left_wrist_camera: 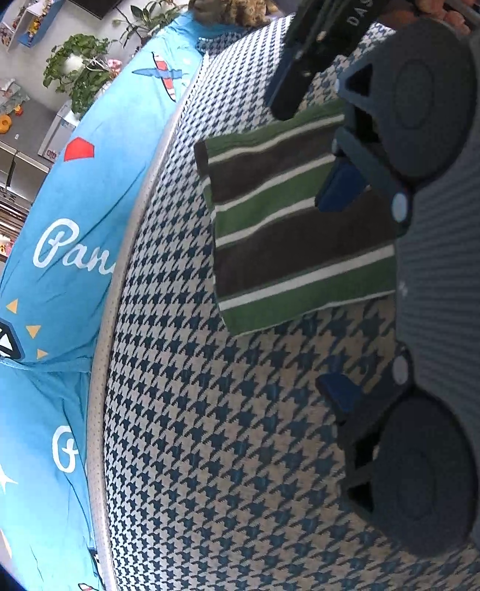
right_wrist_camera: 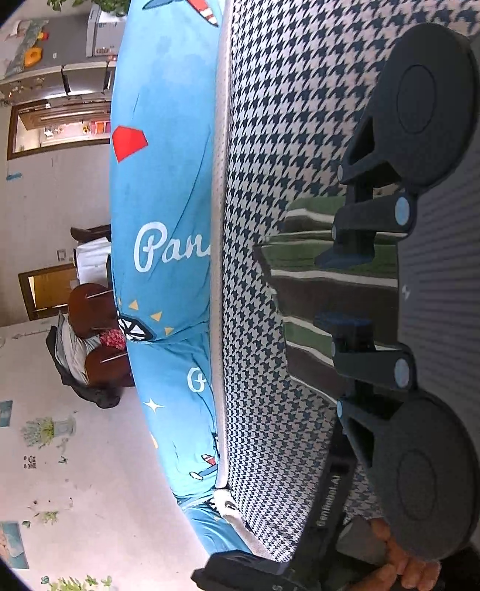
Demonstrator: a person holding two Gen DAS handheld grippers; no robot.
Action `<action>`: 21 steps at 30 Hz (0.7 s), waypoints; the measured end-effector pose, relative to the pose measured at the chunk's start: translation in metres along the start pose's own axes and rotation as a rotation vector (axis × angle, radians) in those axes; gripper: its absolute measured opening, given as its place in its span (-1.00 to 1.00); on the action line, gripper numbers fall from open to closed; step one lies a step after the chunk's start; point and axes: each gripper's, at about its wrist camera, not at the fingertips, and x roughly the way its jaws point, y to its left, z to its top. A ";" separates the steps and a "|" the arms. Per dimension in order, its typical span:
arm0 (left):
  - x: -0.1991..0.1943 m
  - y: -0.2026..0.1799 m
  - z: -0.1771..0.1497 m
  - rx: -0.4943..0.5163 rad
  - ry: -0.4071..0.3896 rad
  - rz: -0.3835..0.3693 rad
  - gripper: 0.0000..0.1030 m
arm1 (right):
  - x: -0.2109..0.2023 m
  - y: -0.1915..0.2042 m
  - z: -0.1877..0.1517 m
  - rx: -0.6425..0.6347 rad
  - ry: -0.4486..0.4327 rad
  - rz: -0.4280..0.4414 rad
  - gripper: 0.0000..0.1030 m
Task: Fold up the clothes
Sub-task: 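Release the folded bundle and smooth it flat with the right gripper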
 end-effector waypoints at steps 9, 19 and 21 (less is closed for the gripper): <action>0.008 -0.008 -0.004 0.010 0.018 0.032 0.94 | 0.032 -0.006 0.013 -0.002 0.024 -0.005 -0.48; 0.018 -0.017 -0.007 0.040 0.049 0.080 1.00 | 0.065 -0.029 0.010 0.098 0.119 -0.097 -0.49; 0.019 -0.017 -0.007 0.043 0.052 0.086 1.00 | 0.066 -0.031 0.010 0.106 0.120 -0.101 -0.49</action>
